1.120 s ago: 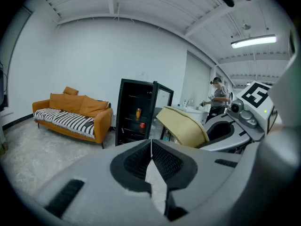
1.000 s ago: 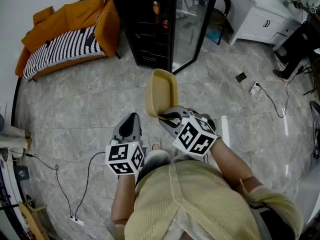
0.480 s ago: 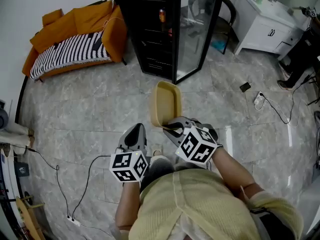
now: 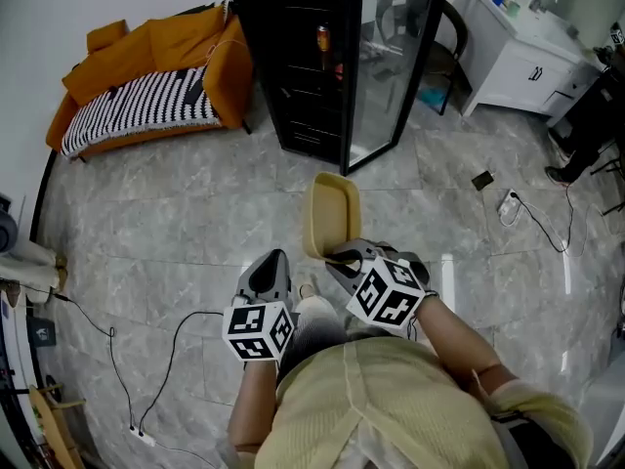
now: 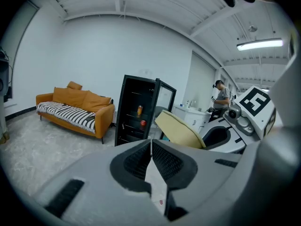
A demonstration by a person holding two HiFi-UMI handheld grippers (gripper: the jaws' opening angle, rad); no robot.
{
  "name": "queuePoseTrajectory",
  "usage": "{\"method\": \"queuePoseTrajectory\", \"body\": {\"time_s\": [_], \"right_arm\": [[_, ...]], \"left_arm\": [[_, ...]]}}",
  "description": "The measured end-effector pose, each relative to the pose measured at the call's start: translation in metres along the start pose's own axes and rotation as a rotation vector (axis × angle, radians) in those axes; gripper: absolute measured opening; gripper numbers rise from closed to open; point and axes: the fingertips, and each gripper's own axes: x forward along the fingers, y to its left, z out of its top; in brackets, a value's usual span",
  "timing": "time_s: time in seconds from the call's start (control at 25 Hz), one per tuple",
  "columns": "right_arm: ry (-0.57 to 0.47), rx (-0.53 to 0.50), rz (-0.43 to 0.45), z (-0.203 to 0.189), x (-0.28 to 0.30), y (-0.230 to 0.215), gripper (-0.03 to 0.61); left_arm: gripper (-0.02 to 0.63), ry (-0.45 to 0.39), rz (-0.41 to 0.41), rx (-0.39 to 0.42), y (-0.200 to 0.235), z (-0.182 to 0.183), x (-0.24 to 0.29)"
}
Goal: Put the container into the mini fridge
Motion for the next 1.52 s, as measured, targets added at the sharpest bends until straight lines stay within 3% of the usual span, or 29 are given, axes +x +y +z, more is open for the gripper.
{"method": "queuePoseTrajectory", "body": {"time_s": [0.72, 1.52], "right_arm": [[0.075, -0.045, 0.087, 0.051, 0.094, -0.072, 0.036], [0.145, -0.028, 0.088, 0.095, 0.182, -0.132, 0.037]], "left_arm": [[0.031, 0.018, -0.002, -0.038, 0.104, 0.043, 0.071], [0.031, 0.060, -0.047, -0.005, 0.195, 0.067, 0.118]]}}
